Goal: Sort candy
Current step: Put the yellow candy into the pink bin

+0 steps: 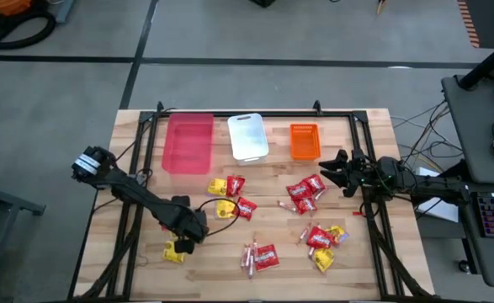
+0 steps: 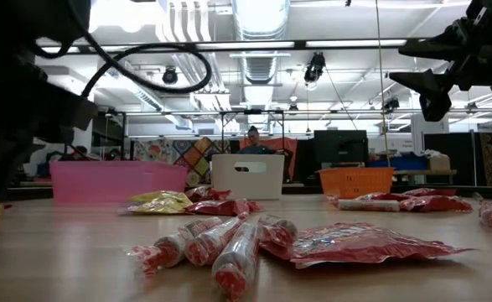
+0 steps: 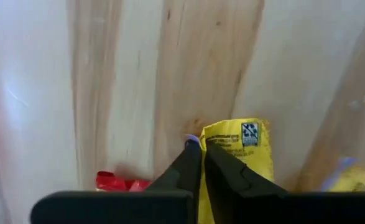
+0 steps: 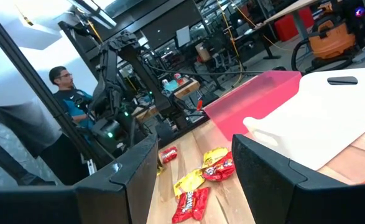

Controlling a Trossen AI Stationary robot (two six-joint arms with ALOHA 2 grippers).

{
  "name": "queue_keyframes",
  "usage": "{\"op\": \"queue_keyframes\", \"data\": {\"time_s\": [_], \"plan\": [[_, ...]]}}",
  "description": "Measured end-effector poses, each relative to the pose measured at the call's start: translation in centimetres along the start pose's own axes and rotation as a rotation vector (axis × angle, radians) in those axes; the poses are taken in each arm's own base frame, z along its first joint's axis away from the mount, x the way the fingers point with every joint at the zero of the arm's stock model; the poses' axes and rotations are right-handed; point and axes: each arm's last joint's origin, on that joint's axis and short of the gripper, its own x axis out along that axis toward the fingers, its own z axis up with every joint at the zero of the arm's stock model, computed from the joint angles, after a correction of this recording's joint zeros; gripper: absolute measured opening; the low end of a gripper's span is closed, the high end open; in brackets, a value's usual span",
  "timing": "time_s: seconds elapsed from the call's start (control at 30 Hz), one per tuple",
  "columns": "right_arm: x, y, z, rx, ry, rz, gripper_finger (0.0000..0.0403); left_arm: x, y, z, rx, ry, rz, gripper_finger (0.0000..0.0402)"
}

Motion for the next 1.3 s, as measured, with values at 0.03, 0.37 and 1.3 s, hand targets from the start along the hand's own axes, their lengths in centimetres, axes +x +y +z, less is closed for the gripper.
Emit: {"op": "queue_keyframes", "data": {"time_s": [0.03,0.37,1.3], "plan": [[0.0,0.0,0.0,0.0,0.0,0.0,0.0199,-0.6,-0.1,0.2,0.002,-0.023,-0.013,0.0001],[0.0,0.0,0.0,0.0,-0.001,0.001,0.0199,-6.7,0.9,0.8,0.074,-0.312,0.01,0.0],[0.0,-0.3,0.4,-0.017,-0.09,-0.127,0.0199,-4.4,28.1,4.0,-0.336,-0.063,0.894,0.0]]}}
